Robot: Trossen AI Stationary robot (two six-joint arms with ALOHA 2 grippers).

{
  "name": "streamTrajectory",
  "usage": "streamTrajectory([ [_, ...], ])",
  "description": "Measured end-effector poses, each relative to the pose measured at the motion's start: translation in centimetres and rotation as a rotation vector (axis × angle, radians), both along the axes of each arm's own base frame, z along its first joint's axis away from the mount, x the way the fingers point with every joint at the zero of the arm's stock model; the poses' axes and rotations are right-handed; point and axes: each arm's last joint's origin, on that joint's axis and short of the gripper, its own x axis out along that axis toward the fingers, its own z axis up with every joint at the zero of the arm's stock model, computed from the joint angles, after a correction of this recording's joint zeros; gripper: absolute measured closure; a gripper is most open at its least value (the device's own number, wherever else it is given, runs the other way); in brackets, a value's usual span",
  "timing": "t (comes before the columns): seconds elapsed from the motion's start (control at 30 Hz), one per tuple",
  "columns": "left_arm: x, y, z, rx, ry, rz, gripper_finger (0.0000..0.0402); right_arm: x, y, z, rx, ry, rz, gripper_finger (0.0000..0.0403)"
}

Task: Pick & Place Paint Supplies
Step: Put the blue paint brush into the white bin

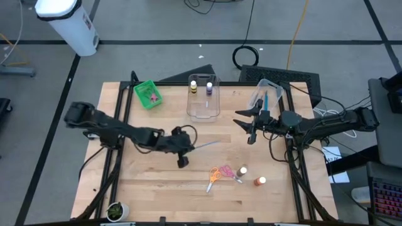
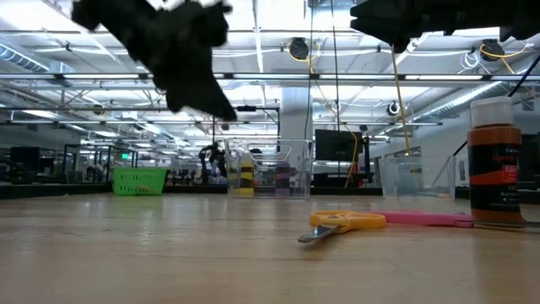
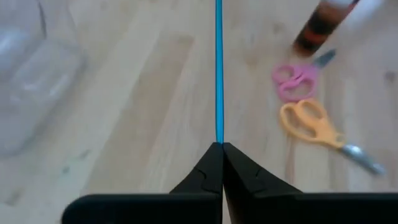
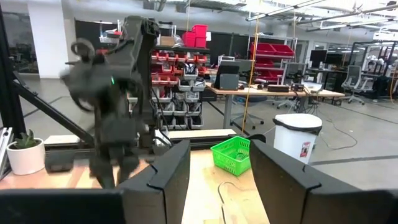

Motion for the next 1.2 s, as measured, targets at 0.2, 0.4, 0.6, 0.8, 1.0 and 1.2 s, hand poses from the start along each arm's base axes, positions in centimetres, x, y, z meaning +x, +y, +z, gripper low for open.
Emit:
streamTrajectory([
  [0.2, -1.7, -0.2, 4.8, 0.122, -0.209, 0.007, 0.0401, 0.0, 0.0, 0.0, 0.000, -0.001, 0.000, 0.0245],
  [0.4, -1.7, 0.2, 7.8, 0.230, -0.422, -0.036, 0.0401, 0.0, 0.0, 0.0, 0.004, 0.002, 0.001, 0.0245],
  [0.6, -0.6, 2.8, 7.7, 0.228, -0.625, -0.083, 0.0401, 0.0, 0.0, -0.1, 0.006, 0.009, 0.004, 0.0245],
  [0.8, 0.2, 5.3, 5.9, 0.239, -0.845, -0.133, 0.0401, 0.3, 0.0, -0.4, 0.006, 0.029, 0.004, 0.0245],
  [1.0, 1.9, 6.3, 4.1, 0.233, -0.848, -0.126, 0.0401, 1.3, 0.1, -0.8, 0.006, 0.006, 0.007, 0.0245],
  [1.2, 2.8, 6.3, 2.9, 0.220, -0.835, -0.124, 0.0401, 2.6, 0.4, -0.9, -0.002, -0.082, 0.085, 0.0223],
])
